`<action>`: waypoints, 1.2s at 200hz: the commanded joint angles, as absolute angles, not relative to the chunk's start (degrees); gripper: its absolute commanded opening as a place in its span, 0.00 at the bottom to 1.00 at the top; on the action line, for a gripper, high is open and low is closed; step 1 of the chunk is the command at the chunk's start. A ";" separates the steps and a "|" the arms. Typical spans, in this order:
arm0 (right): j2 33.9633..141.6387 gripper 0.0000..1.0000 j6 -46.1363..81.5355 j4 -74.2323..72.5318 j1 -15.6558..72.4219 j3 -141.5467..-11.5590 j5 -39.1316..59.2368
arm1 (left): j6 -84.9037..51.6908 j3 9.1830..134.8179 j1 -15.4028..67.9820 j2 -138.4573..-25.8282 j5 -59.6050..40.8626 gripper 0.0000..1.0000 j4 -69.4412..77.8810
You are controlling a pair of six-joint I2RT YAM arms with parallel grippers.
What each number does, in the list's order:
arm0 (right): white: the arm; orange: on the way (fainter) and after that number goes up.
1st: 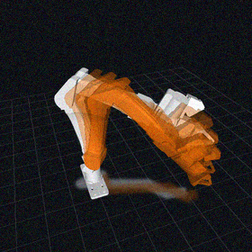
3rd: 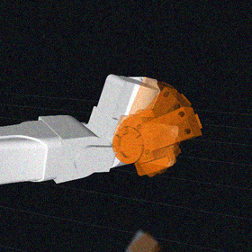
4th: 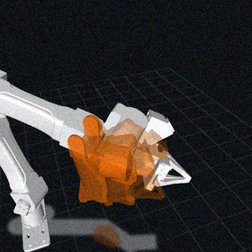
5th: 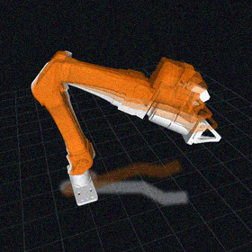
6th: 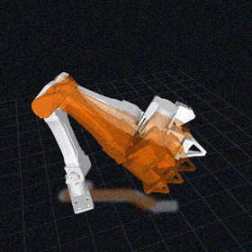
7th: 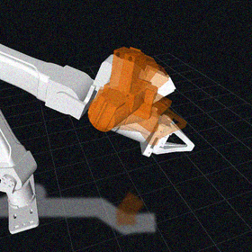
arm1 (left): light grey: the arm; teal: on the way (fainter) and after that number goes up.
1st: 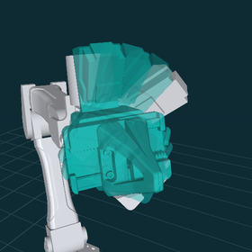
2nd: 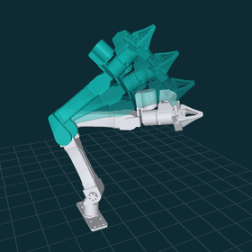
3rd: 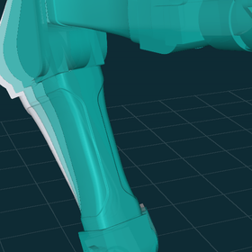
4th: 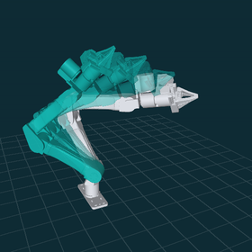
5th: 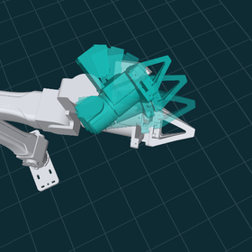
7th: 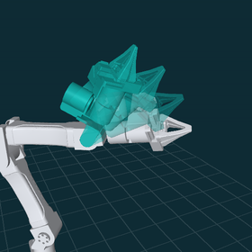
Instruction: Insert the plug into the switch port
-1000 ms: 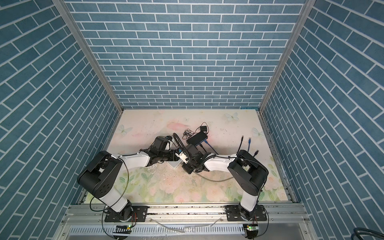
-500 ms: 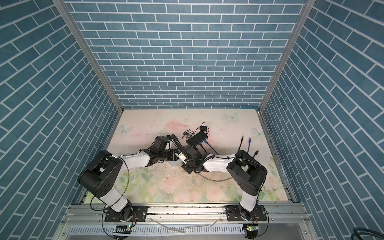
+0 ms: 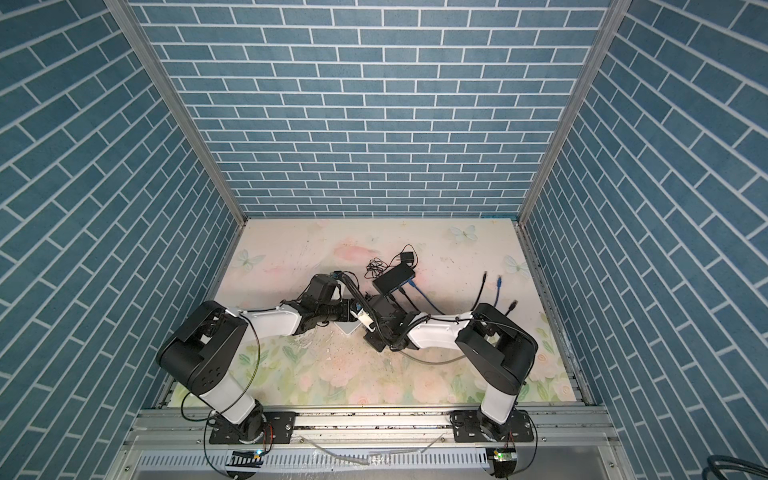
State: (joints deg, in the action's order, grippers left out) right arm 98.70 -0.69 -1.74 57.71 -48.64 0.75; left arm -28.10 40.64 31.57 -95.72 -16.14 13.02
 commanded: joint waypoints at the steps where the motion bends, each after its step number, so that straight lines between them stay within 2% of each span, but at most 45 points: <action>1: 96.97 0.00 -2.61 -0.87 58.44 -45.78 -0.47 | -30.49 37.48 33.09 -98.83 -19.55 0.73 8.36; 56: 96.92 0.00 -1.08 -4.21 58.20 -46.28 -3.98 | -33.04 34.63 33.10 -98.10 -19.72 0.73 12.98; 182: 99.95 0.00 -0.70 -5.54 55.90 -49.46 -0.15 | -35.71 30.64 33.05 -98.70 -21.19 0.73 19.37; 240: 100.62 0.00 -0.26 -6.24 55.67 -51.36 -1.64 | -36.99 29.48 33.46 -100.34 -22.78 0.73 22.49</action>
